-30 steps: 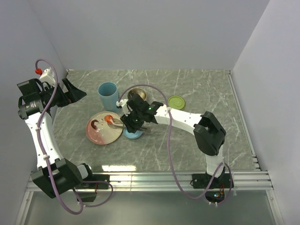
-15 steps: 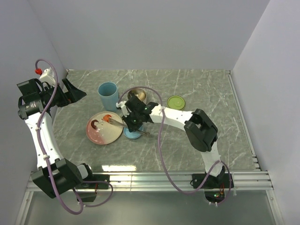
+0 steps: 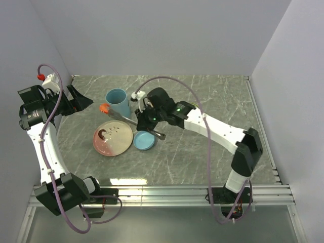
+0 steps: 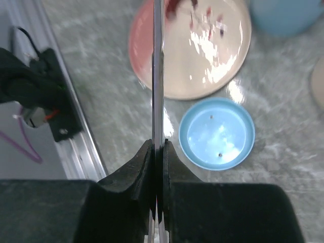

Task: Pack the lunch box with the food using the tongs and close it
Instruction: Pick up the food using the clamp, then place the food into the lunch box

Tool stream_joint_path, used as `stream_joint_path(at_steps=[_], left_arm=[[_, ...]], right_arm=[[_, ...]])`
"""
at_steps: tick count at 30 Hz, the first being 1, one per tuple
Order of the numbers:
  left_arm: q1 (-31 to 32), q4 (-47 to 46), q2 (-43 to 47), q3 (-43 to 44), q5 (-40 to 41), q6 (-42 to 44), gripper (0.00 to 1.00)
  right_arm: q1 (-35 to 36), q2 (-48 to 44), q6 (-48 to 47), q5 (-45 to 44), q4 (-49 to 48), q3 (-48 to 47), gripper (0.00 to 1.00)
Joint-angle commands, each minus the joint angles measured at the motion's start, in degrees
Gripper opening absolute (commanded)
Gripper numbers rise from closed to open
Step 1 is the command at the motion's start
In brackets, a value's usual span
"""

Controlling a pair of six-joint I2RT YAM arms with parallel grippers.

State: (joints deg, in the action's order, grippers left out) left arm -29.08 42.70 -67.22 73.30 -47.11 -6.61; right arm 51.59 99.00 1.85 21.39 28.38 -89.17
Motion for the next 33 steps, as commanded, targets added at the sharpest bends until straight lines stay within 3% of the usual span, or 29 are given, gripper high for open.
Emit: stream_joint_path(at_steps=[1, 17, 24, 33], left_arm=[[-0.4, -0.3, 0.2, 0.8, 0.0, 1.3, 0.99], [-0.4, 0.9, 1.2, 0.6, 1.5, 2.1, 0.99], [-0.4, 1.0, 1.1, 0.3, 1.7, 2.3, 0.99], [-0.4, 1.0, 1.3, 0.1, 1.5, 2.5, 0.99]], right_arm=[[-0.2, -3.5, -1.0, -0.5, -1.3, -4.3, 0.00], [-4.4, 10.1, -1.2, -12.2, 4.2, -18.5, 0.00], [-5.5, 13.2, -1.1, -7.2, 6.7, -22.4, 0.28], [-5.5, 11.9, -1.3, -5.8, 8.1, -24.0, 0.41]])
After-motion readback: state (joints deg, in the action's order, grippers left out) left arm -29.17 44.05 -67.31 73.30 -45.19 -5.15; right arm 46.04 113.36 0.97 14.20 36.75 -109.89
